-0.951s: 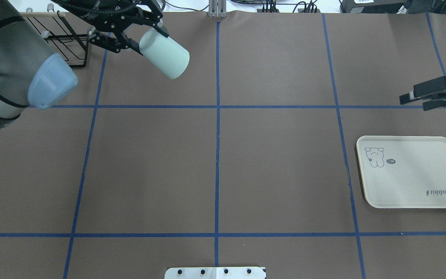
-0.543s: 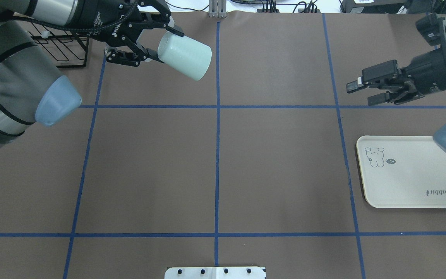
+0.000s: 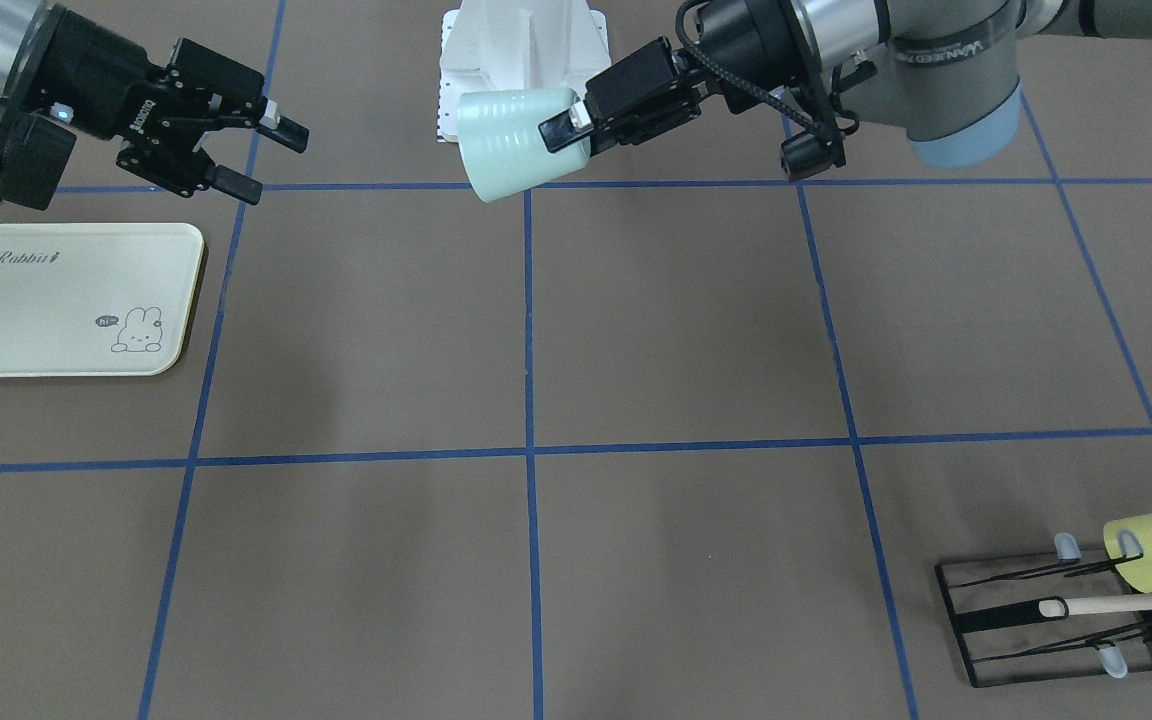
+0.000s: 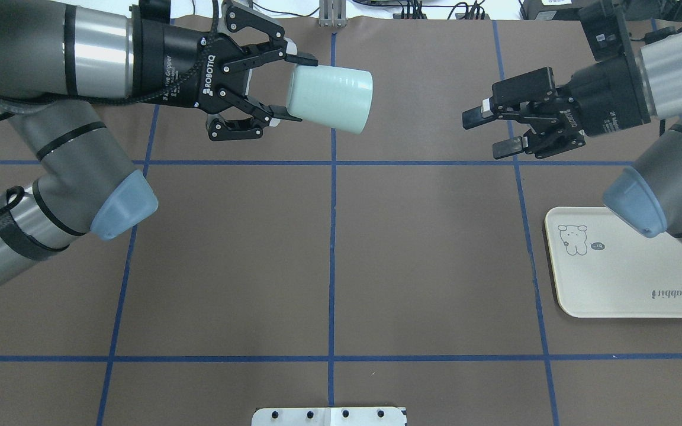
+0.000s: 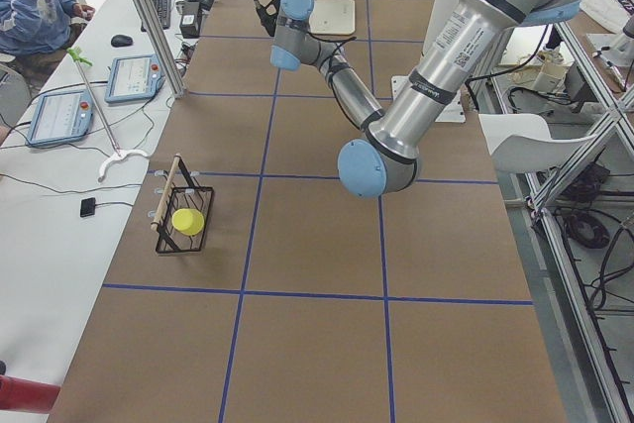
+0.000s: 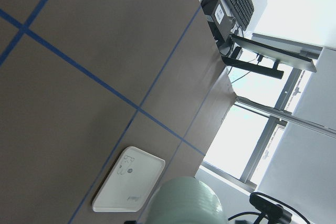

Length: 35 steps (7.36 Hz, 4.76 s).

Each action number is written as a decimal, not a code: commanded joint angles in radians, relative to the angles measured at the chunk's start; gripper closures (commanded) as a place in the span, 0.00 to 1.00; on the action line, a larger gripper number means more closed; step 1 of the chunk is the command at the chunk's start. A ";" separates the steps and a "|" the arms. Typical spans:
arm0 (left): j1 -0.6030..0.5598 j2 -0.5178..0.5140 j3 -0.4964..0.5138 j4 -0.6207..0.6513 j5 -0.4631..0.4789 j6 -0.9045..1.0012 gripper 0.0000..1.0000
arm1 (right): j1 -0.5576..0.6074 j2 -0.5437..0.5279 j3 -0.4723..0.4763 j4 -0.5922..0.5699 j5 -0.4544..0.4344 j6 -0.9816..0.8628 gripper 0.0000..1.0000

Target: Left arm grabs green cup and hands to right arm on tray

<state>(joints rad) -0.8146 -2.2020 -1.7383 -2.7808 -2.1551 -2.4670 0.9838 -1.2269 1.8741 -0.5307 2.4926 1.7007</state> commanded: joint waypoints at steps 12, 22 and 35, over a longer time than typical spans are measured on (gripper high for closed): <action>0.077 0.059 -0.058 -0.261 0.161 -0.268 1.00 | -0.261 0.040 -0.001 0.497 -0.483 0.442 0.01; 0.160 0.041 -0.063 -0.249 0.245 -0.270 1.00 | -0.281 0.038 0.002 0.572 -0.511 0.473 0.66; 0.056 0.133 -0.158 0.067 0.166 0.120 0.00 | -0.069 -0.450 -0.128 0.669 -0.259 0.195 1.00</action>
<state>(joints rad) -0.7386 -2.0707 -1.8889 -2.7780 -1.9829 -2.4037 0.8175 -1.6372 1.8021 0.1716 2.1474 1.9416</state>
